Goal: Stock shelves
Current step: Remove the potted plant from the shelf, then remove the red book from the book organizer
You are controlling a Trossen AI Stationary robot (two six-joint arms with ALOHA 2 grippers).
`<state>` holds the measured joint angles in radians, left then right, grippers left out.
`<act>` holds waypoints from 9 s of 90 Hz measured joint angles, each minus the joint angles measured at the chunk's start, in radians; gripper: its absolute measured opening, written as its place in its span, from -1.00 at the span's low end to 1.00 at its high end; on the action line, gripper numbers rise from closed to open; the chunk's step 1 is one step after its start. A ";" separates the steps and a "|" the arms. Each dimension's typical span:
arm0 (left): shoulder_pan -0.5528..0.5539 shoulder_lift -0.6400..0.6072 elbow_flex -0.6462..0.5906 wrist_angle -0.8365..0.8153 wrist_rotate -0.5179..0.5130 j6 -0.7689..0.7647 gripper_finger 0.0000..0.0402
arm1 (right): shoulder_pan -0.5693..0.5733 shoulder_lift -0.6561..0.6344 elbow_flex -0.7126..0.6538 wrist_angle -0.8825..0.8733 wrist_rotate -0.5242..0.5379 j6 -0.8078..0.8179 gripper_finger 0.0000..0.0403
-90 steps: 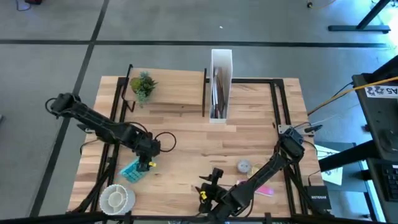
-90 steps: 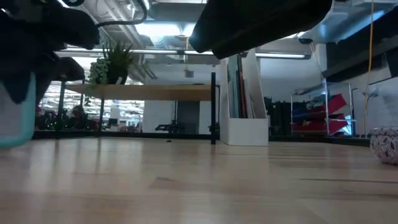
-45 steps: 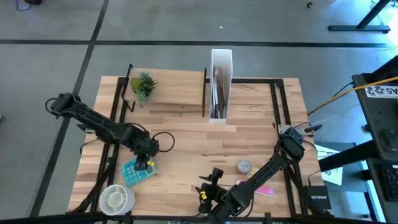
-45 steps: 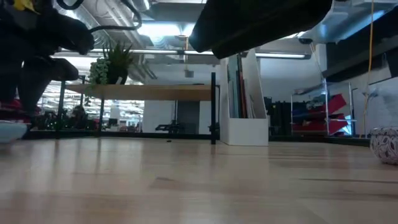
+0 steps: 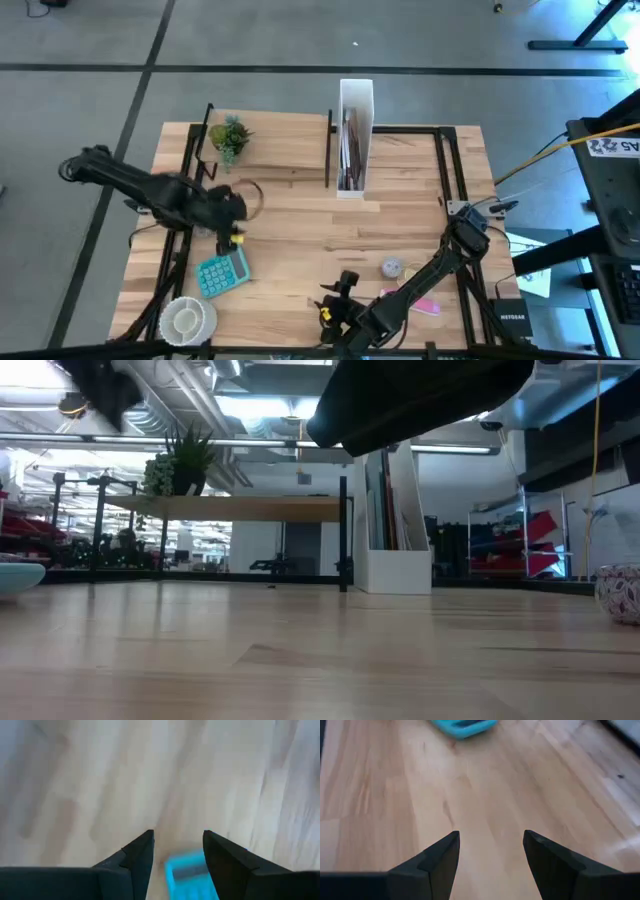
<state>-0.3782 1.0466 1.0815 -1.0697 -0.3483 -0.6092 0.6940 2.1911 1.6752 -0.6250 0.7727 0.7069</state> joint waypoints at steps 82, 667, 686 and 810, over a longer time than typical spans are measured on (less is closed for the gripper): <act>0.002 -0.255 0.005 -0.386 -0.767 -0.430 -0.24 | -0.727 -0.111 0.372 0.069 -0.426 -0.792 0.03; -0.091 0.884 -0.057 1.308 0.132 0.394 0.40 | -0.150 0.049 0.133 -0.457 -0.603 -0.217 0.57; -0.100 1.054 0.159 1.348 0.165 0.464 0.40 | 0.003 0.049 0.133 -0.577 -0.596 -0.005 0.57; -0.152 0.982 0.448 0.812 -0.107 0.371 0.40 | 0.281 -0.290 -0.056 -0.812 -0.495 0.454 0.57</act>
<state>-0.5306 2.0283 1.5291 -0.2576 -0.4557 -0.2383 0.9749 1.9011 1.6192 -1.4369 0.2777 1.1613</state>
